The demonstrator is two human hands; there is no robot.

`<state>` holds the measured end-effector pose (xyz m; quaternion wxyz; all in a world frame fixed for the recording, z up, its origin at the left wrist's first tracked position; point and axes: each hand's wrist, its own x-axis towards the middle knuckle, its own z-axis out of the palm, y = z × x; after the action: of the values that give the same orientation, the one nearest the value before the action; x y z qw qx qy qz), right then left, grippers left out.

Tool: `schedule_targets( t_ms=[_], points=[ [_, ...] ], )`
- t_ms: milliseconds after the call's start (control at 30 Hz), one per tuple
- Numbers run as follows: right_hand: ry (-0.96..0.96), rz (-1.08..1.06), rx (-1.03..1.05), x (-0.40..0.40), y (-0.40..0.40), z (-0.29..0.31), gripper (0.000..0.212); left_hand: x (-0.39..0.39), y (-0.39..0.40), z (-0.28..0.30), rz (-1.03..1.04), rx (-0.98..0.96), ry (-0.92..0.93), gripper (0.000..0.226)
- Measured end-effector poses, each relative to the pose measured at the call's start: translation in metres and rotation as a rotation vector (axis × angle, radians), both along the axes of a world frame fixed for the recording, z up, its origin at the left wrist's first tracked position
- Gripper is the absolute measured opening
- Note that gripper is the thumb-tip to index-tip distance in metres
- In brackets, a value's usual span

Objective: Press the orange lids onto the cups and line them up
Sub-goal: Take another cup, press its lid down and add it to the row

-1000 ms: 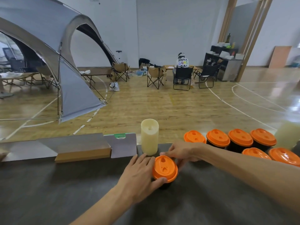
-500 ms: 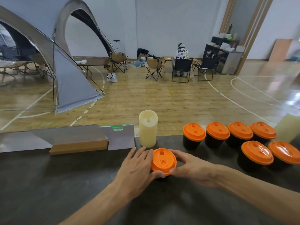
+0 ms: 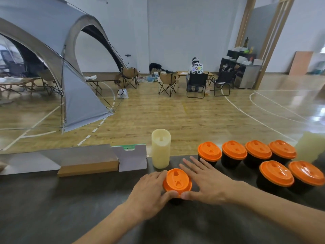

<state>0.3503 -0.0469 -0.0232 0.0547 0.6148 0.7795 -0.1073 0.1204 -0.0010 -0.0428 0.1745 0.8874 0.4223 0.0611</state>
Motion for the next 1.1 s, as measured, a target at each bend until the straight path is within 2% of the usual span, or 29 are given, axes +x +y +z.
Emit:
schedule_targets(
  t_ms=[67, 167, 300, 367, 467, 567, 667, 800, 967, 1100],
  points=[
    [-0.112, 0.069, 0.053, 0.002, -0.002, 0.001, 0.108, 0.003, -0.003, 0.001, 0.046, -0.087, -0.108, 0.077],
    [-0.191, 0.115, 0.108, -0.001, -0.005, 0.003, 0.105, 0.01, -0.012, 0.0, 0.111, -0.292, -0.354, 0.048],
    [-0.226, 0.1, 0.104, -0.005, -0.009, 0.004, 0.101, 0.033, -0.027, -0.011, 0.45, -0.648, -0.783, 0.072],
    [-0.239, 0.088, 0.093, -0.006, -0.01, 0.005, 0.101, 0.042, -0.031, -0.015, 0.573, -0.719, -0.874, 0.075],
    [-0.24, 0.085, 0.082, -0.006, -0.009, 0.006, 0.102, 0.038, -0.03, -0.02, 0.568, -0.687, -0.916, 0.063],
    [-0.225, 0.088, 0.064, -0.006, -0.008, 0.007, 0.102, 0.026, -0.023, -0.019, 0.437, -0.601, -0.875, 0.039],
    [-0.212, 0.091, 0.051, -0.004, -0.007, 0.006, 0.102, 0.014, -0.007, -0.017, 0.351, -0.524, -0.806, 0.03],
    [-0.227, 0.096, 0.045, -0.004, -0.007, 0.006, 0.103, 0.011, 0.022, -0.003, 0.28, -0.521, -0.655, 0.013],
    [-0.239, 0.1, 0.036, -0.005, -0.006, 0.008, 0.103, 0.03, 0.063, 0.02, 0.184, -0.59, -0.4, 0.031],
    [-0.23, 0.095, 0.019, -0.007, -0.006, 0.011, 0.1, 0.043, 0.077, 0.024, 0.208, -0.639, -0.258, 0.041]
  ],
)
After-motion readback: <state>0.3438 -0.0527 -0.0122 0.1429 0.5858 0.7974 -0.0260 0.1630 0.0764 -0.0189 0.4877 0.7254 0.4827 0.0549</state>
